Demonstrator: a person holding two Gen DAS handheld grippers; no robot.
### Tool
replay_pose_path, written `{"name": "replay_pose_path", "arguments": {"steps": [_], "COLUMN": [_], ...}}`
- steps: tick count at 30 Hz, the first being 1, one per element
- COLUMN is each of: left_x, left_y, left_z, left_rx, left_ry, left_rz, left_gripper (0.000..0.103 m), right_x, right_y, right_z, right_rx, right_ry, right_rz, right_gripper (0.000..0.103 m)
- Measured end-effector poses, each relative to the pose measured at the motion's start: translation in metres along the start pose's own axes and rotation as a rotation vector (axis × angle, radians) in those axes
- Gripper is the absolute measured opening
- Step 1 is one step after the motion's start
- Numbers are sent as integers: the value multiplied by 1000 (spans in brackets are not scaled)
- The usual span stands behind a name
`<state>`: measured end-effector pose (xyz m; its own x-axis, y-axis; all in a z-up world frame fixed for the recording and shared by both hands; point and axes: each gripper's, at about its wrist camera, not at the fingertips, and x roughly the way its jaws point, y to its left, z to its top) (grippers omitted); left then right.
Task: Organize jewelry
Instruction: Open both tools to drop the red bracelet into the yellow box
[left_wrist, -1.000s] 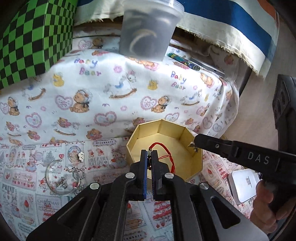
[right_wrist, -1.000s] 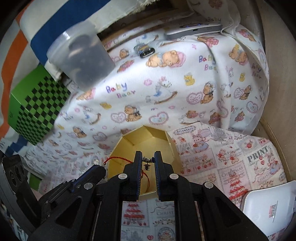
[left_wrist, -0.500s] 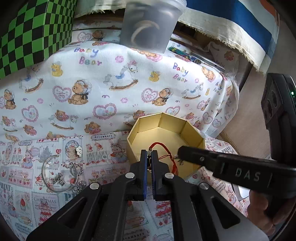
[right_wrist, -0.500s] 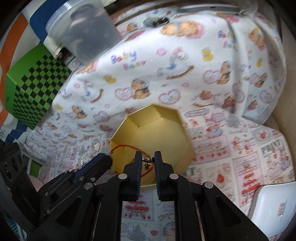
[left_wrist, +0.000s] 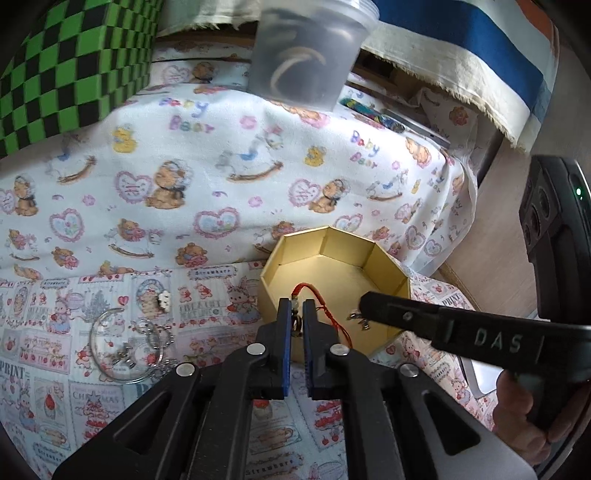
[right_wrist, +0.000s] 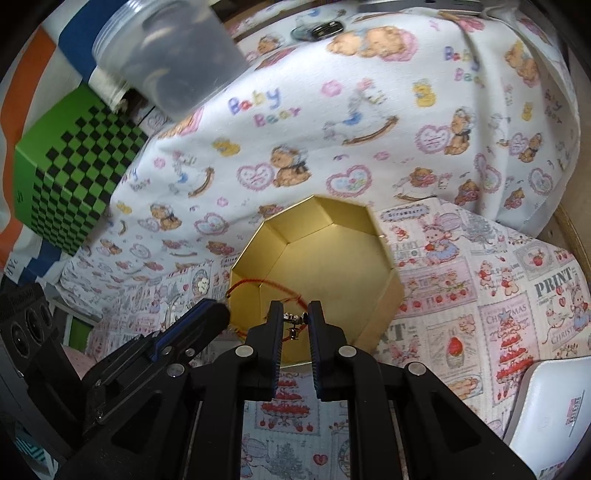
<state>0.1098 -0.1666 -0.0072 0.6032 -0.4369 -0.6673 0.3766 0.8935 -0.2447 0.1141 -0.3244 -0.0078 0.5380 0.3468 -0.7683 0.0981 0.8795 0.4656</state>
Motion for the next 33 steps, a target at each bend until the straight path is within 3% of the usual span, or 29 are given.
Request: {"name": "replay_pose_path", "arguments": {"steps": [5,8,12,14,16,22,23,26,33], "left_x": [-20,-39,-72,-84,-90,-73,-71,-52,-16], "left_y": [4,15,37,50,63,90,92,100,104], "left_z": [3,5,3,0,-5,-12,-14,-16,-22], "left_rx": [9,8,4,-1,-12,-49,-50,-73,-91], "left_ry": [-41,-64,-122,-157,-179,-137,-129,-68,58], "left_rz": [31,71,147,187,203,204,200,157,155], "left_gripper": [33,35,49,51,51,51,50,30,28], "right_x": [-8,-15,-26,-28,-28,-34,-33,-28,-18], "right_y": [-1,-1,4,11,19,49,53,59,63], "right_z": [3,3,2,-1,-5,-19,-22,-26,-29], "right_rx": [3,3,-28,-57,-80,-219,-233,-242,-257], "right_ry": [-16,-40,-92,-112,-135,-234,-237,-217,-187], "right_rz": [20,28,30,28,31,36,40,49,20], "right_gripper": [15,15,15,15,15,15,15,15,15]}}
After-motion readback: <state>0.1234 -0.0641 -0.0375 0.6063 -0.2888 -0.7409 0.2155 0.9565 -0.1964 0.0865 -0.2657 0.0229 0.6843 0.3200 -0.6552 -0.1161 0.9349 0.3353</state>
